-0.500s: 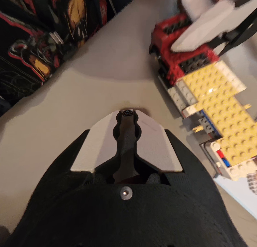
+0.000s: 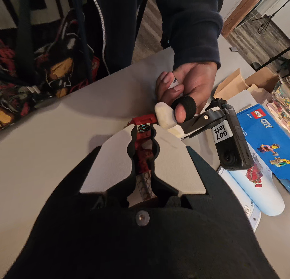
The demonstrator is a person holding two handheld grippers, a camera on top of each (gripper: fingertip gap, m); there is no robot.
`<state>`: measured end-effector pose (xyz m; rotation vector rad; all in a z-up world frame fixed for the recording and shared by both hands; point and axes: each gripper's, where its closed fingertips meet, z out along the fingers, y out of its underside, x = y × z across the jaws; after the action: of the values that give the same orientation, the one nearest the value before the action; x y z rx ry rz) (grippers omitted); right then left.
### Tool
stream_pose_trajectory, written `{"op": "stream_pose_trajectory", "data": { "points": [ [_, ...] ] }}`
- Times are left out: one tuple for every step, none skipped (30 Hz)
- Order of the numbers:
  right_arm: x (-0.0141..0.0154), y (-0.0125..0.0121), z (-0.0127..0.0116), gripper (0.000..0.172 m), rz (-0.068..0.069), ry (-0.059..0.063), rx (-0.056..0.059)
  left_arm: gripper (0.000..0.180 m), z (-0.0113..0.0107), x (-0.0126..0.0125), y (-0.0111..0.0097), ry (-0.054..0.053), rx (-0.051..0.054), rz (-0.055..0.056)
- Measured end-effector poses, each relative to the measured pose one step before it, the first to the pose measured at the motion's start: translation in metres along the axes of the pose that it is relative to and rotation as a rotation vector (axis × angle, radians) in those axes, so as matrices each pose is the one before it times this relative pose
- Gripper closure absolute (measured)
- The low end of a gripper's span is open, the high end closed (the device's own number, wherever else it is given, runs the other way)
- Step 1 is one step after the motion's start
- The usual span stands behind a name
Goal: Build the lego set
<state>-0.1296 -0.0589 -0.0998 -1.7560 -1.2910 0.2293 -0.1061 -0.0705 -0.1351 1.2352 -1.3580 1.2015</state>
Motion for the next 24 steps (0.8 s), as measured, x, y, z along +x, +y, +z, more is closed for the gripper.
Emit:
{"op": "stream_pose_trajectory", "data": {
  "points": [
    [-0.00016,0.00162,0.00185,0.155,-0.0032,-0.0065,-0.0126,0.147,0.00023,0.00013,0.00051,-0.0007,-0.0019,0.0020],
    [-0.00010,0.00121,0.00138,0.154,-0.0032,-0.0040,-0.0096,0.147,0.00006,-0.00005,0.00052,-0.0006,-0.0018,0.0017],
    [-0.00005,0.00077,0.00093,0.153,-0.0007,-0.0050,-0.0060,0.147,-0.00004,0.00008,0.00034,0.0001,-0.0004,0.0008],
    [-0.00032,0.00072,0.00065,0.153,0.0014,-0.0064,-0.0058,0.147,-0.00002,0.00016,0.00011,0.0010,-0.0002,0.0011],
    [-0.00002,0.00071,0.00041,0.153,0.0007,-0.0042,-0.0052,0.147,0.00007,0.00014,0.00013,0.0008,-0.0003,0.0011],
    [0.00022,0.00044,0.00014,0.152,0.0005,-0.0020,-0.0025,0.147,-0.00004,-0.00034,-0.00011,-0.0016,0.0009,0.0018],
    [-0.00001,0.00010,0.00000,0.153,0.0021,-0.0024,-0.0005,0.147,0.00001,0.00009,0.00001,0.0018,0.0000,0.0006],
    [0.00004,0.00019,-0.00012,0.153,0.0027,-0.0014,-0.0005,0.147,-0.00016,-0.00007,0.00006,0.0028,-0.0001,0.0002],
    [0.00027,0.00031,-0.00035,0.153,0.0025,0.0007,0.0002,0.147,-0.00017,-0.00006,-0.00015,0.0019,0.0014,-0.0001],
    [0.00046,0.00013,-0.00045,0.153,0.0036,0.0024,0.0021,0.147,-0.00023,0.00006,-0.00019,0.0036,0.0018,-0.0004],
    [0.00032,0.00021,-0.00076,0.153,0.0048,0.0037,0.0033,0.147,-0.00012,0.00024,-0.00009,0.0035,0.0008,0.0000],
    [0.00016,0.00043,-0.00100,0.152,0.0059,0.0042,0.0037,0.147,-0.00006,0.00019,-0.00022,0.0024,0.0018,0.0000],
    [0.00022,0.00066,-0.00152,0.151,0.0082,0.0068,0.0037,0.147,-0.00014,-0.00002,-0.00026,0.0007,0.0021,-0.0001],
    [0.00047,0.00087,-0.00206,0.151,0.0117,0.0111,0.0043,0.147,-0.00016,-0.00006,-0.00045,0.0014,0.0030,-0.0014],
    [0.00068,0.00109,-0.00242,0.150,0.0159,0.0140,0.0035,0.147,-0.00036,0.00016,-0.00064,0.0026,0.0059,-0.0012],
    [0.00083,0.00138,-0.00249,0.150,0.0181,0.0176,0.0009,0.147,-0.00048,0.00019,-0.00077,0.0034,0.0069,-0.0017],
    [0.00131,0.00133,-0.00222,0.150,0.0181,0.0237,-0.0016,0.147,-0.00048,0.00011,-0.00071,0.0039,0.0067,-0.0038],
    [0.00120,0.00142,-0.00175,0.150,0.0193,0.0263,-0.0027,0.147,-0.00040,0.00032,-0.00062,0.0029,0.0055,-0.0014],
    [0.00036,0.00151,-0.00124,0.150,0.0228,0.0238,-0.0018,0.147,-0.00037,-0.00030,-0.00062,-0.0025,0.0047,0.0004],
    [-0.00026,0.00203,-0.00064,0.150,0.0283,0.0224,-0.0027,0.147,-0.00036,-0.00014,-0.00065,-0.0013,0.0049,0.0002],
    [-0.00075,0.00285,-0.00021,0.150,0.0338,0.0183,-0.0051,0.147,-0.00045,-0.00004,-0.00076,-0.0001,0.0064,0.0009],
    [-0.00146,0.00291,-0.00008,0.150,0.0364,0.0131,-0.0034,0.147,-0.00047,0.00008,-0.00096,-0.0004,0.0093,0.0015],
    [-0.00109,0.00254,0.00006,0.148,0.0386,0.0146,-0.0004,0.147,-0.00058,0.00004,-0.00130,-0.0011,0.0123,0.0032],
    [-0.00077,0.00254,-0.00025,0.147,0.0402,0.0158,-0.0002,0.147,-0.00072,0.00033,-0.00158,-0.0011,0.0154,0.0061]
  ]
}}
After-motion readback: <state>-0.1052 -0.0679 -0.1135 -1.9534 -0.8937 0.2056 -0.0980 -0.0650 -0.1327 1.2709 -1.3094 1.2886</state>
